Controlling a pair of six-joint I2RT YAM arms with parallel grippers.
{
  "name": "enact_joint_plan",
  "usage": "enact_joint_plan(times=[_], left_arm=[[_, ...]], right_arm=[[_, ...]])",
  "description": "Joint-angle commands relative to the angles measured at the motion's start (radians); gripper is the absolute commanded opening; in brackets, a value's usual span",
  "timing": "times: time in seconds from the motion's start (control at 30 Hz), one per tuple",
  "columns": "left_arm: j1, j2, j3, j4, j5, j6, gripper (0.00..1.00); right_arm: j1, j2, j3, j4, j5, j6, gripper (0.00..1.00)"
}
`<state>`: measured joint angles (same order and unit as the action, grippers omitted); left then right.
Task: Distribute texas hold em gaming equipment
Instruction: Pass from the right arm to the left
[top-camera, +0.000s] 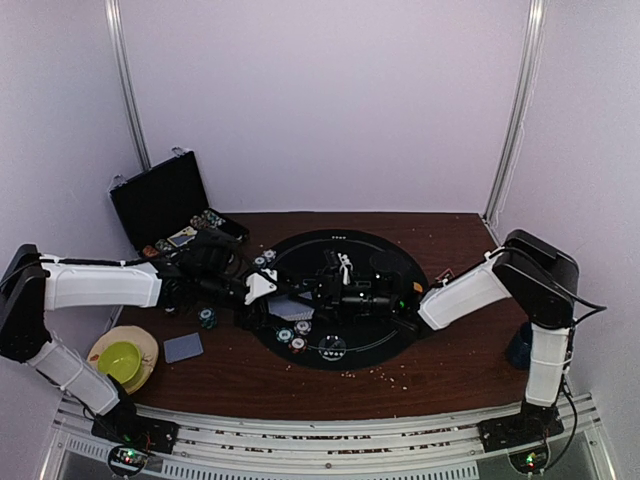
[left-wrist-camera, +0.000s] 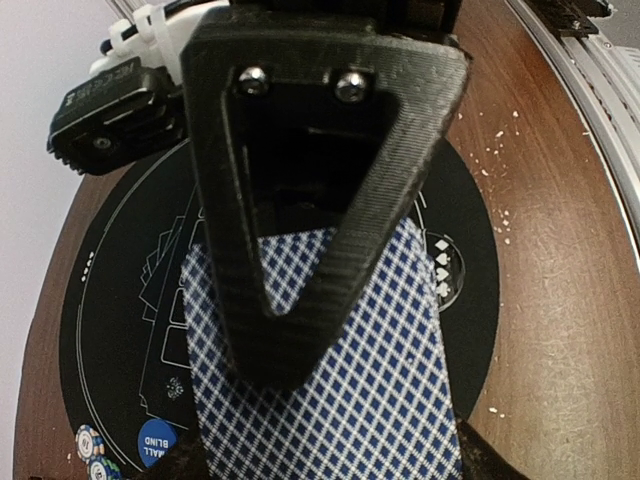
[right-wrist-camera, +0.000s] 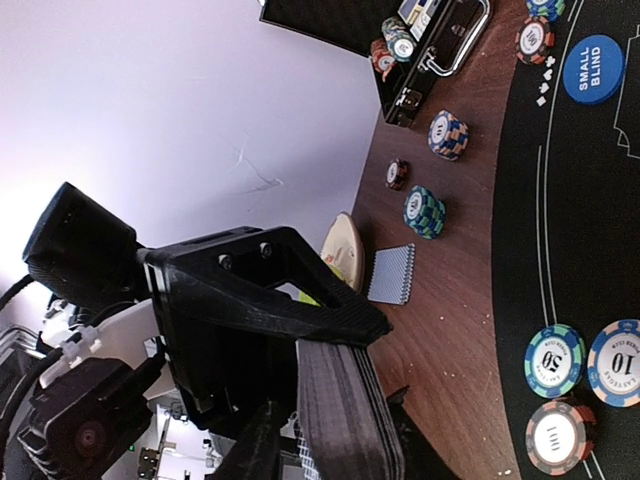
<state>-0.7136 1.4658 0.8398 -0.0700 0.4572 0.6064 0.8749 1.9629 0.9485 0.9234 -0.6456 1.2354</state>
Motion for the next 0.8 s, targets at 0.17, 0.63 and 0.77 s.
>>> enact_joint_plan(times=[0.17,0.63,0.77], left_arm=[[0.005,-0.021,-0.036,0.033,-0.008,0.003,0.57],[0.006,-0.014,-0.062,0.056,-0.019,-0.022,0.56],[0.015,-0.015,-0.070,0.087,-0.032,-0.042,0.56]], right_arm=[[0.005,-0.075,0.109,-0.402,0.083,-0.276,0.38],[0.007,-0.012,0.138,-0.433,0.065,-0.306,0.31],[0.007,-0.012,0.126,-0.403,0.040,-0.292,0.35]])
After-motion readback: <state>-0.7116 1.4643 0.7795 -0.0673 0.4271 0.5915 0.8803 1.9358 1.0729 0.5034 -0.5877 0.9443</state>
